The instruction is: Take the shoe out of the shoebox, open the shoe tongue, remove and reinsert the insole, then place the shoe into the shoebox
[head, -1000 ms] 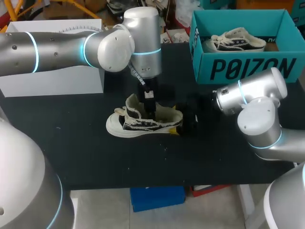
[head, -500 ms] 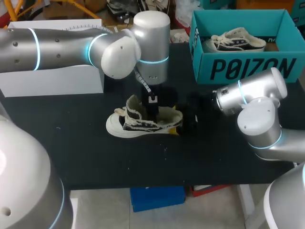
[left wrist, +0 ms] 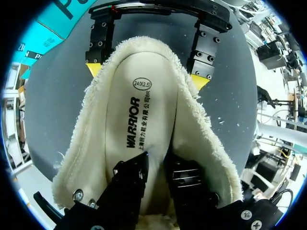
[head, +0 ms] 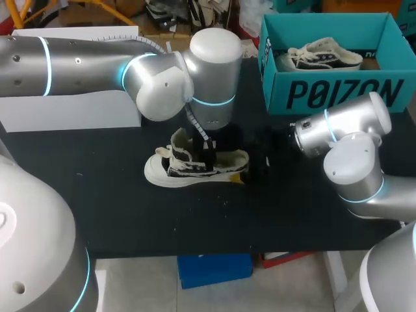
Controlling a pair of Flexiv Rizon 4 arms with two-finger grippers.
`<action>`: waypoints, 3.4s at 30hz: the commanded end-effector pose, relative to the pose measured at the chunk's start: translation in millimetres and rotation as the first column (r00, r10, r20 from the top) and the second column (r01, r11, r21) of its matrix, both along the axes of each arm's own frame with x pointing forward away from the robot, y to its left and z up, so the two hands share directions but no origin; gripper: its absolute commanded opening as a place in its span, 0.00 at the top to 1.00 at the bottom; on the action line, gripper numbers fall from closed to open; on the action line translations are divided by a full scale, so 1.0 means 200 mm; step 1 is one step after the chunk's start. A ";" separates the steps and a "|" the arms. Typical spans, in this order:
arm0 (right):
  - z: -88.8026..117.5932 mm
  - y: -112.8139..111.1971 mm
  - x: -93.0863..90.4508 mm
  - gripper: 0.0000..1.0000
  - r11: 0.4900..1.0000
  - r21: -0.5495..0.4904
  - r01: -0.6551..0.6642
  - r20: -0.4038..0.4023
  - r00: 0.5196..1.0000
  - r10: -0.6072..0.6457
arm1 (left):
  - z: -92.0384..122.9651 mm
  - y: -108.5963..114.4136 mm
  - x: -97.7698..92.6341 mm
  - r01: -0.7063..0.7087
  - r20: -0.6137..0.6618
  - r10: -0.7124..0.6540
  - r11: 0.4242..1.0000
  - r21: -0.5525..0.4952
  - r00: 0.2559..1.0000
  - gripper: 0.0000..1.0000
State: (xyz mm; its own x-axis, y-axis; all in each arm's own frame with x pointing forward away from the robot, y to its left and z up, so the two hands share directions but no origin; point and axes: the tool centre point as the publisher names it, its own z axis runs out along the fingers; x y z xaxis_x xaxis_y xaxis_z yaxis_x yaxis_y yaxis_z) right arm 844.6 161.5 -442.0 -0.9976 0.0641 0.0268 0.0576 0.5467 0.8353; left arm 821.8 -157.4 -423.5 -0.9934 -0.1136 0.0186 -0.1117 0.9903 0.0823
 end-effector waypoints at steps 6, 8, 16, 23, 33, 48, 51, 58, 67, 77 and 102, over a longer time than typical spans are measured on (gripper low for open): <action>0.00 -0.01 0.00 1.00 1.000 -0.002 0.001 -0.001 1.000 -0.001 | -0.28 0.04 -0.03 0.025 0.099 -0.030 0.999 0.047 0.995 0.78; 0.00 -0.01 0.00 1.00 1.000 -0.002 0.001 -0.001 1.000 -0.001 | -0.29 0.05 -0.01 0.019 0.134 -0.026 0.998 0.053 0.991 0.78; 0.00 -0.01 0.00 1.00 1.000 -0.002 0.001 -0.001 1.000 -0.001 | -0.32 0.07 0.08 -0.004 0.250 -0.002 1.000 0.026 0.968 0.75; 0.00 -0.01 0.00 1.00 1.000 -0.002 0.001 -0.001 1.000 -0.001 | -0.32 0.07 0.16 0.015 0.360 -0.016 1.000 0.004 0.933 0.77; 0.00 -0.01 0.00 1.00 1.000 -0.002 0.001 -0.001 1.000 -0.001 | -0.29 0.06 0.26 0.032 0.452 -0.011 0.999 -0.040 0.892 0.81; 0.00 -0.01 0.00 1.00 1.000 -0.002 0.001 -0.001 1.000 -0.001 | -0.30 0.01 0.21 0.077 0.409 -0.052 0.996 -0.045 0.911 1.00; 0.00 -0.01 0.00 1.00 1.000 -0.002 0.001 -0.001 1.000 -0.001 | -0.28 0.01 0.18 0.094 0.355 -0.068 0.994 -0.056 0.932 1.00; 0.00 -0.01 0.00 1.00 1.000 -0.002 0.001 -0.001 1.000 -0.001 | -0.23 -0.03 0.09 0.164 0.162 -0.153 0.985 -0.059 0.975 1.00; 0.00 -0.01 0.00 1.00 1.000 -0.002 0.001 -0.001 1.000 -0.001 | -0.15 -0.07 0.00 0.198 -0.017 -0.202 0.970 -0.143 0.979 1.00; 0.00 -0.01 0.00 1.00 1.000 -0.002 0.001 -0.001 1.000 -0.001 | -0.06 -0.07 -0.03 0.191 -0.057 -0.205 0.963 -0.188 0.977 1.00; 0.00 -0.01 0.00 1.00 1.000 -0.002 0.001 -0.001 1.000 -0.001 | 0.12 -0.01 0.00 0.164 -0.002 -0.171 0.950 -0.265 0.985 1.00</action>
